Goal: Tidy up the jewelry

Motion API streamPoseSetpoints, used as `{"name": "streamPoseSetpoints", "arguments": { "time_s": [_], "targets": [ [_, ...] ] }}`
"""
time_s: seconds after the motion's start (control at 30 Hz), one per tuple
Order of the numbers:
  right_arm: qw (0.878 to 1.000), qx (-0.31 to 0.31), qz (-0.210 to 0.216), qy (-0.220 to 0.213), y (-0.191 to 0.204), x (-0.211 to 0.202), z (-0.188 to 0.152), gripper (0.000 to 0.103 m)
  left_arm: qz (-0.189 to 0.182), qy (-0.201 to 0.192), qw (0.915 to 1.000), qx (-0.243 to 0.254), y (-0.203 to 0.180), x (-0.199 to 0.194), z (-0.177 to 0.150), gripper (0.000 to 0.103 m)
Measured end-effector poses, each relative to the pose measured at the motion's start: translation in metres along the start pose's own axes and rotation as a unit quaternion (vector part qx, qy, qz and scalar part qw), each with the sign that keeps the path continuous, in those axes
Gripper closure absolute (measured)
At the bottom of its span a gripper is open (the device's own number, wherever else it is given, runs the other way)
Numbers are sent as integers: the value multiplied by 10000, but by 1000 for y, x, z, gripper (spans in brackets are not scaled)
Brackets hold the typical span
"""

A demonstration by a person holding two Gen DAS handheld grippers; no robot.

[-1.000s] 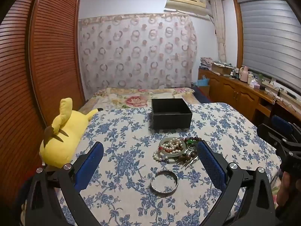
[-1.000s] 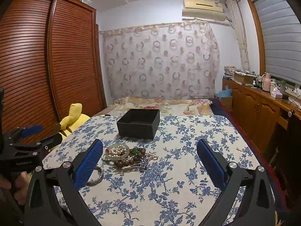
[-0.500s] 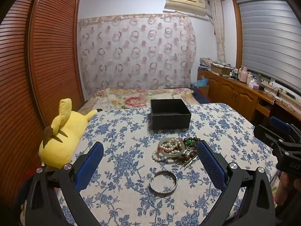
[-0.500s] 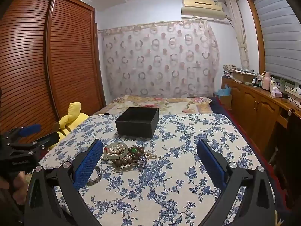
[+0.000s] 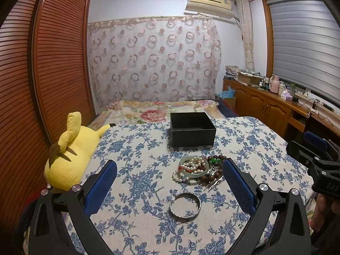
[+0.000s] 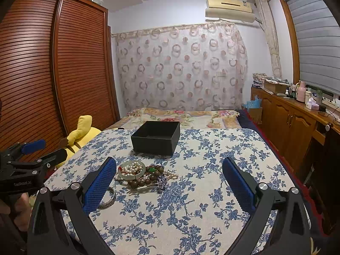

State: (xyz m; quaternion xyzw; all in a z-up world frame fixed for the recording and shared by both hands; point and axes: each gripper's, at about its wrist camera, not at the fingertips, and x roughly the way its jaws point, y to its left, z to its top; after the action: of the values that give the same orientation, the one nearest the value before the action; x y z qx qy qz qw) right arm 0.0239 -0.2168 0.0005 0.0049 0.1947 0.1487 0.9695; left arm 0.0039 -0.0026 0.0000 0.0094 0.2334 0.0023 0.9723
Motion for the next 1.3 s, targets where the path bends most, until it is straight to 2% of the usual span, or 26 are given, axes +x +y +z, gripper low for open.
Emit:
{"name": "streamPoseSetpoints", "arguments": {
  "time_s": [0.3, 0.7, 0.87, 1.3],
  "targets": [
    [10000, -10, -6, 0, 0, 0, -1, 2, -49, 11, 10000, 10, 2, -7, 9, 7],
    [10000, -10, -8, 0, 0, 0, -1, 2, -46, -46, 10000, -11, -5, -7, 6, 7],
    [10000, -14, -9, 5, 0, 0, -1, 2, -45, -65, 10000, -36, 7, -6, 1, 7],
    [10000, -12, -5, 5, 0, 0, -1, 2, -46, -68, 10000, -38, 8, -7, 1, 7]
  ]
}}
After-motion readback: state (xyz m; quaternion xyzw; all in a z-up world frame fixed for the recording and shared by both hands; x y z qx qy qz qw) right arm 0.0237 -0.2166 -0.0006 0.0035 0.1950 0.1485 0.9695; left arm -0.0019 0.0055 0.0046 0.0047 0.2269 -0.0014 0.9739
